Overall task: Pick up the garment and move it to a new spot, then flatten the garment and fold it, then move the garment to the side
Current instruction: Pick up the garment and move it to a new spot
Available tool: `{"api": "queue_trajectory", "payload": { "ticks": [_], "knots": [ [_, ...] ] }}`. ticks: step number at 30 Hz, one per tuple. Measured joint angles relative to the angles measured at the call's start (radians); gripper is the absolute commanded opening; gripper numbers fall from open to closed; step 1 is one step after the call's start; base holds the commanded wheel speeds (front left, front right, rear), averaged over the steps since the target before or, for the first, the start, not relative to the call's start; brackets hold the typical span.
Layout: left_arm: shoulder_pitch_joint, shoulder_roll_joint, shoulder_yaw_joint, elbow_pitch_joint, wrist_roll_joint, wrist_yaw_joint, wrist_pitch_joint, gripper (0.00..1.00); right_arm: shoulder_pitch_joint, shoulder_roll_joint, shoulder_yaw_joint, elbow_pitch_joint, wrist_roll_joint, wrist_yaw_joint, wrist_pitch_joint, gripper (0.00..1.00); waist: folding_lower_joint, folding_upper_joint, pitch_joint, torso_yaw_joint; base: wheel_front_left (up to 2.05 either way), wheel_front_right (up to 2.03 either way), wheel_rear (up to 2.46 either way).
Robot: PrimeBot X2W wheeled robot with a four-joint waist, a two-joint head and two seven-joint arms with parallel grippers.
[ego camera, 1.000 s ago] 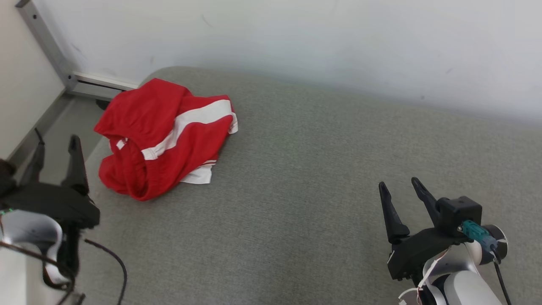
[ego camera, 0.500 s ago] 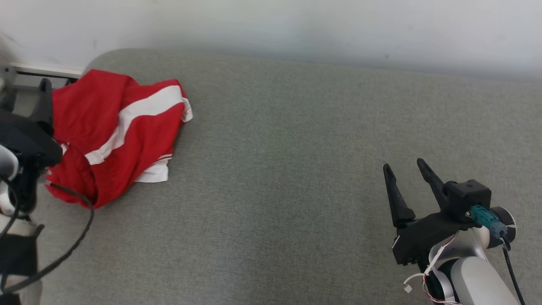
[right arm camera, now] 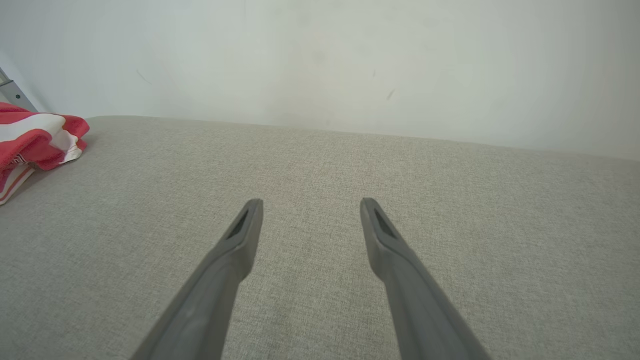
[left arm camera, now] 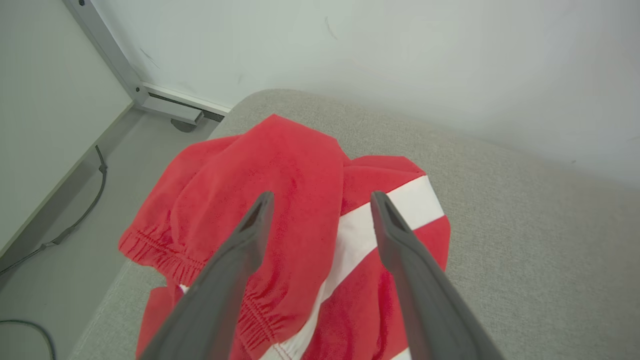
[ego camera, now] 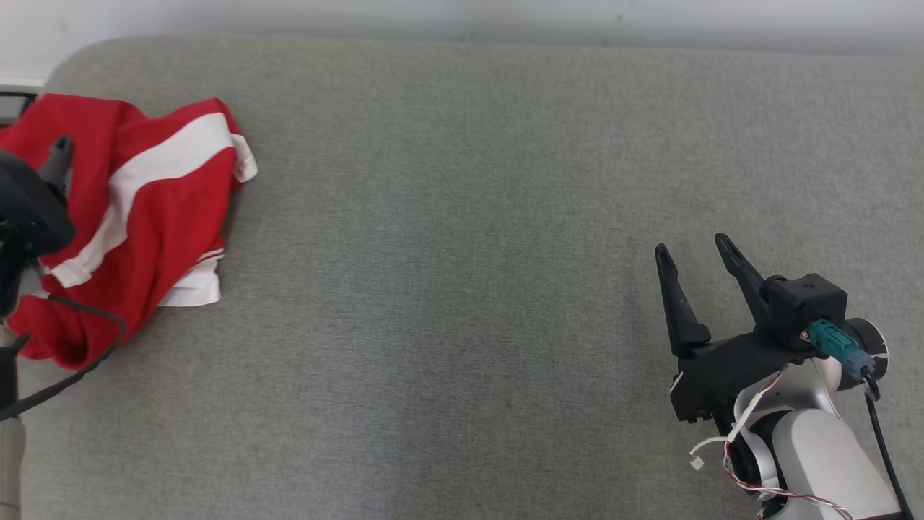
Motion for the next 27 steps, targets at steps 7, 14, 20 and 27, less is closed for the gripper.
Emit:
{"api": "queue_trajectory", "payload": {
  "ticks": [7, 14, 20, 27],
  "knots": [
    [-0.028, 0.027, -0.054, 0.128, 0.044, -0.008, 0.083, 1.0, -0.016, -0.004, -0.004, 0.001, 0.0, 0.0, 0.001, 1.0, -0.0001, 0.0, 0.038, -0.033, 0.0, 0.0, 0.0],
    [-0.028, 0.04, -0.088, 0.19, 0.056, -0.017, 0.11, 1.0, -0.018, -0.005, -0.009, -0.001, 0.0, -0.004, 0.001, 1.0, -0.0002, -0.0001, 0.052, -0.048, 0.0, 0.0, 0.0],
    [-0.028, 0.037, -0.118, 0.23, 0.082, -0.017, 0.107, 0.0, -0.017, -0.006, -0.011, -0.007, -0.004, -0.006, 0.001, 1.0, -0.0002, -0.0001, 0.066, -0.051, 0.0, 0.0, 0.0],
    [-0.071, 0.036, -0.143, 0.25, 0.096, -0.017, 0.066, 0.0, -0.017, -0.009, -0.013, -0.006, -0.006, -0.006, 0.001, 1.0, -0.0002, -0.0001, 0.075, -0.041, 0.0, 0.0, 0.0]
  ]
}}
